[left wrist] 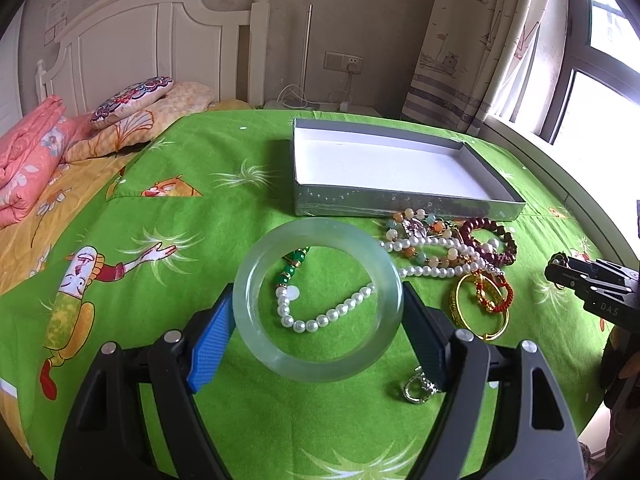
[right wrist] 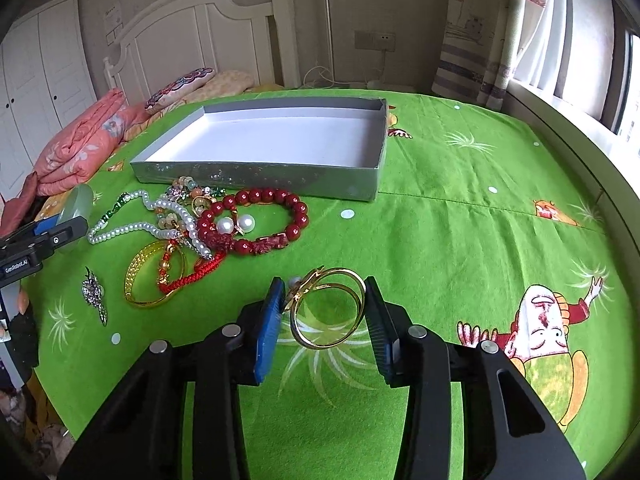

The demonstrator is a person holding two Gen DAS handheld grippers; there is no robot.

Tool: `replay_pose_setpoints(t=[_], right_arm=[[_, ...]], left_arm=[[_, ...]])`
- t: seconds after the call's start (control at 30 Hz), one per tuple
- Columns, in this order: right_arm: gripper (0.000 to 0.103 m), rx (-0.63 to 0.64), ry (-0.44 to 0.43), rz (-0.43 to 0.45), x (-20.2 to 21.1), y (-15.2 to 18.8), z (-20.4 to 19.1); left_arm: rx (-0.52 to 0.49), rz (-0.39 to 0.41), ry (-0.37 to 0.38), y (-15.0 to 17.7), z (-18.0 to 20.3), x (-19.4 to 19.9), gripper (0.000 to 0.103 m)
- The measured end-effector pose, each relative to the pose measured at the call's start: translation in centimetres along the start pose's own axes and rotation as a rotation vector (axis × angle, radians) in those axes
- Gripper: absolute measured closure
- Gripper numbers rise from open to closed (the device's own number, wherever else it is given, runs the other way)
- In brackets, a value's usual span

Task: Organize jewelry
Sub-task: 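Carry the bangle and rings into the white tray and open both tools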

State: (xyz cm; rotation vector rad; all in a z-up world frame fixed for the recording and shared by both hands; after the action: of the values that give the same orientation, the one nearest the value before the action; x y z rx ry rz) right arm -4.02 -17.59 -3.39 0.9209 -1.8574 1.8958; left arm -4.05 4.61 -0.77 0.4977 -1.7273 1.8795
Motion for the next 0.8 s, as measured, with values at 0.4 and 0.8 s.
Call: replay_pose_setpoints(t=[0.4, 0.8], right_arm=[[0.063, 0.075, -0.014, 0.057, -0.9, -5.1, -1.4], [0.063, 0.008, -0.039, -0.01, -8.5, -11.7, 0.3]], left_arm=[[-0.086, 0.032, 0.005, -5.6, 3.2, -2.0, 0.025], [-0.144, -0.1, 0.012, -12.0, 6.2, -10.7, 0.025]])
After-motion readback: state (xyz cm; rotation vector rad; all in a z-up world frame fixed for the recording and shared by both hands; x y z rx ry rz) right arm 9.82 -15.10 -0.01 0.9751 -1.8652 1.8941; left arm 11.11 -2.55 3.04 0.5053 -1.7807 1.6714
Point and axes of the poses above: each gripper's, at about its wrist camera, not at the fingertips, and x roughly against the way its jaws point, z to its right, y to its underside, the point moved 6 cm from there along -x, roughly the way its jaws point, and after that the axes turned 5 degrees about z, right-handed, at the moved point
